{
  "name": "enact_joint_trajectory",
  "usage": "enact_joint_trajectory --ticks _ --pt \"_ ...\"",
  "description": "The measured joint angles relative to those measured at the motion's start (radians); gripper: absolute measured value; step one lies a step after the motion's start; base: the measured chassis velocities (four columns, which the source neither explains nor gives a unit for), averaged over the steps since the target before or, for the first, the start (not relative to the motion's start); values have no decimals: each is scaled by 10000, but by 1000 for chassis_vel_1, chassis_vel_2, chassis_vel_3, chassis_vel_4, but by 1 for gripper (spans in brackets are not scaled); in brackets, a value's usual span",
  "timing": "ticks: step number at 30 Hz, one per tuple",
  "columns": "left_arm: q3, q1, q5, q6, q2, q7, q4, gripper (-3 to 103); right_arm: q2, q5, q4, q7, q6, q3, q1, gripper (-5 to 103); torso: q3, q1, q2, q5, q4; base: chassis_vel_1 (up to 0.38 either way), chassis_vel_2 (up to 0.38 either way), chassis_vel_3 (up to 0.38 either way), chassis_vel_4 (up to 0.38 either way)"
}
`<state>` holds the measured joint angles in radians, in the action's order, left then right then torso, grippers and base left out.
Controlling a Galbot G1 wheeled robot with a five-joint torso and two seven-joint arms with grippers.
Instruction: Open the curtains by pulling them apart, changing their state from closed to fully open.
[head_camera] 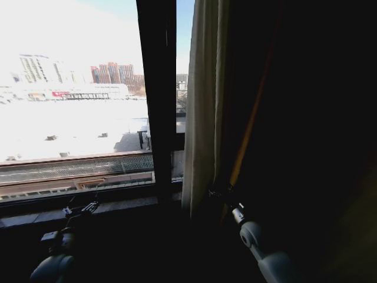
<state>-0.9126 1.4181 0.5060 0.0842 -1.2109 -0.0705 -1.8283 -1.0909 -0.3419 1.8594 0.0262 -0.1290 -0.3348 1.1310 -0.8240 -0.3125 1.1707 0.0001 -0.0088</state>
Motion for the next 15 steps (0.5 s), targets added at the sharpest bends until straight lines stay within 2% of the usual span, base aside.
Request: enact_joint_trajectory --ticks 7,15 --pt "0 0 0 0 0 0 0 100 -1 6 -2 1 0 0 0 100 0 0 0 0 0 110 64 -96 -67" --pt "0 0 0 0 0 -1 0 100 0 7 -2 4 1 0 0 100 1 1 0 -1 1 240 199 -246 -199"
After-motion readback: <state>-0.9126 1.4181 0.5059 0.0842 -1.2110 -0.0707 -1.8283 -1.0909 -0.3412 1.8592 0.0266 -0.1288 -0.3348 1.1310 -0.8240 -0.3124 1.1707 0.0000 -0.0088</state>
